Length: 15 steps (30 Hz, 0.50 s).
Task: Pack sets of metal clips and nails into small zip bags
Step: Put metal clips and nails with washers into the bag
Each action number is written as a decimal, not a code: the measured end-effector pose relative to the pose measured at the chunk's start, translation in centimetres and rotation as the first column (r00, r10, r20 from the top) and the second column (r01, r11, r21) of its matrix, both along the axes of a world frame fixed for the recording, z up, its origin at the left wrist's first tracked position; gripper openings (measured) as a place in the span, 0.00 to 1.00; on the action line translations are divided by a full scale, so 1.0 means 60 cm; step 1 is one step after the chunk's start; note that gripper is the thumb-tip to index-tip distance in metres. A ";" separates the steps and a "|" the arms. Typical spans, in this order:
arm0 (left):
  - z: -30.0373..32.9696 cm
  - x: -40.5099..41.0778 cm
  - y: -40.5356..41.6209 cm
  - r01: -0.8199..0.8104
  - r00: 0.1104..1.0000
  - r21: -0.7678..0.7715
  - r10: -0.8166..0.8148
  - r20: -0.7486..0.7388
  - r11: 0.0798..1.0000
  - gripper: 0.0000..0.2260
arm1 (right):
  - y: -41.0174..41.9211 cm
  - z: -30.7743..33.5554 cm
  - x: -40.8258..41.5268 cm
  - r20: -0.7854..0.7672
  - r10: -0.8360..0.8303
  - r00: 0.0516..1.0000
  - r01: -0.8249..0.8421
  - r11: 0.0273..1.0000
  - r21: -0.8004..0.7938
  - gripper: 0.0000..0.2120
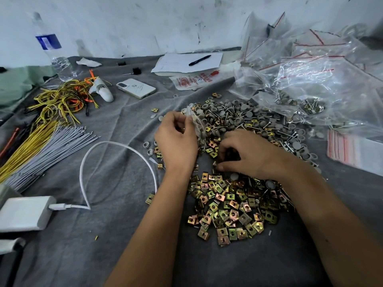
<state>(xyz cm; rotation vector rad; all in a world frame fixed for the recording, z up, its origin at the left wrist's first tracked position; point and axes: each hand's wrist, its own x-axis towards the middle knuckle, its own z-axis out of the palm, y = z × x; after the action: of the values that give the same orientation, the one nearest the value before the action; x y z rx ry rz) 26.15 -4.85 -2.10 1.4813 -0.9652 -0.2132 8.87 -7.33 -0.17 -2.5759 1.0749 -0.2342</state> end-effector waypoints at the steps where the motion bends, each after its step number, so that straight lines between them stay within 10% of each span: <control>1: -0.001 0.001 -0.001 -0.002 1.000 0.004 0.002 0.008 1.000 0.07 | 0.001 -0.001 0.001 0.026 0.016 1.000 -0.017 1.000 0.003 0.09; 15: 0.007 -0.012 0.010 0.144 0.977 0.005 -0.143 0.156 0.990 0.09 | -0.005 -0.006 -0.002 0.462 -0.174 0.869 0.164 0.984 0.063 0.08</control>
<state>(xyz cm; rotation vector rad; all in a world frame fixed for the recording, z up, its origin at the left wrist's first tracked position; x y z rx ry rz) 25.43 -4.24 -1.70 1.4394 -1.2001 -0.2006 8.76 -7.64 -0.53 -2.2285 1.0991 -0.8358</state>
